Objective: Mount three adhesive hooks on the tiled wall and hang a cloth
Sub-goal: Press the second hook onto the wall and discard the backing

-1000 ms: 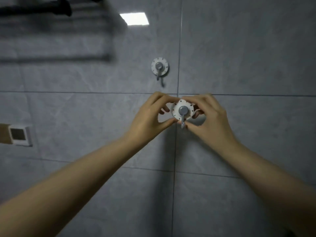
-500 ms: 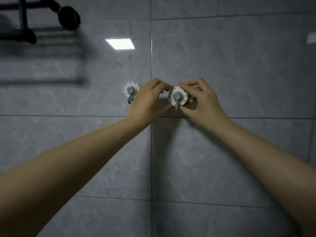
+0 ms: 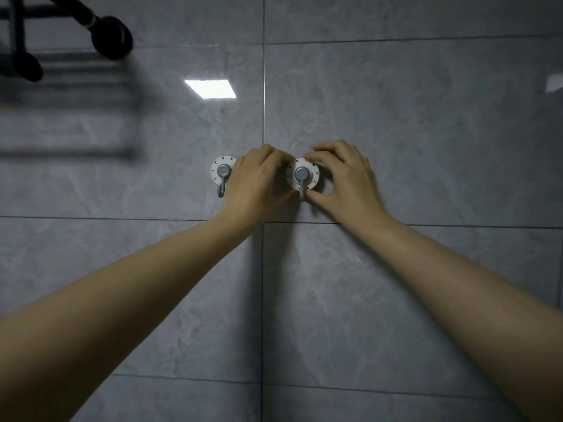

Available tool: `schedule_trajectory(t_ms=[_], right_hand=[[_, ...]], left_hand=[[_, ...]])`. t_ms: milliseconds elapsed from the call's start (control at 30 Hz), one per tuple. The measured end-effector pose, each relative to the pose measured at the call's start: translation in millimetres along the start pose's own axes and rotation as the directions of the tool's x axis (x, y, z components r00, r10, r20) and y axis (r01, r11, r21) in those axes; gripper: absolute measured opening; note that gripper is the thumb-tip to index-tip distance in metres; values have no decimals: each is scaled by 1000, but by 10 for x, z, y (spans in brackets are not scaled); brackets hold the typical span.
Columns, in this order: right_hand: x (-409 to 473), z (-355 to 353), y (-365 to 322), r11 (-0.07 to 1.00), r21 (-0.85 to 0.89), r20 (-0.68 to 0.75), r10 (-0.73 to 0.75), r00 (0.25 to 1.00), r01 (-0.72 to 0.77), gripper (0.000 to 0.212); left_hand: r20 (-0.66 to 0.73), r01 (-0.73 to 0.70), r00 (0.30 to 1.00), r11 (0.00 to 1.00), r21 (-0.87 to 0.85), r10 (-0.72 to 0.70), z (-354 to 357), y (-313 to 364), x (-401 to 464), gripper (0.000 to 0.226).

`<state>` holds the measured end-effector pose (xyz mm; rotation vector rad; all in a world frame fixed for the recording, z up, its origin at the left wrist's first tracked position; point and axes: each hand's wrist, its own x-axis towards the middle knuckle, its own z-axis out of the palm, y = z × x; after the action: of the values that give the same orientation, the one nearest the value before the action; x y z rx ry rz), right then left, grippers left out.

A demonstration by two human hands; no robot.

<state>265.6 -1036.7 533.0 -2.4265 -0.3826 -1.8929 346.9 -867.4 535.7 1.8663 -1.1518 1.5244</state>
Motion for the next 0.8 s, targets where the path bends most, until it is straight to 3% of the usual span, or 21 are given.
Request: schedule_trajectory(t_ms=[267,467,800], right_hand=[[-31,75,57,1000,-20,-26,-6,1000,5,50],[-15,100,90,999,-34,-25,-24,999,23,51],[56,-50,143,986,-88,105,-134,985,144,55]], left_hand=[[-21,-92,995,996,18,92,79,-77,-8,36],[-20,-83,996,996,-31,82,79,-90,8,35],[-62,-155,986,988,2,155,98,-113,-20,34]])
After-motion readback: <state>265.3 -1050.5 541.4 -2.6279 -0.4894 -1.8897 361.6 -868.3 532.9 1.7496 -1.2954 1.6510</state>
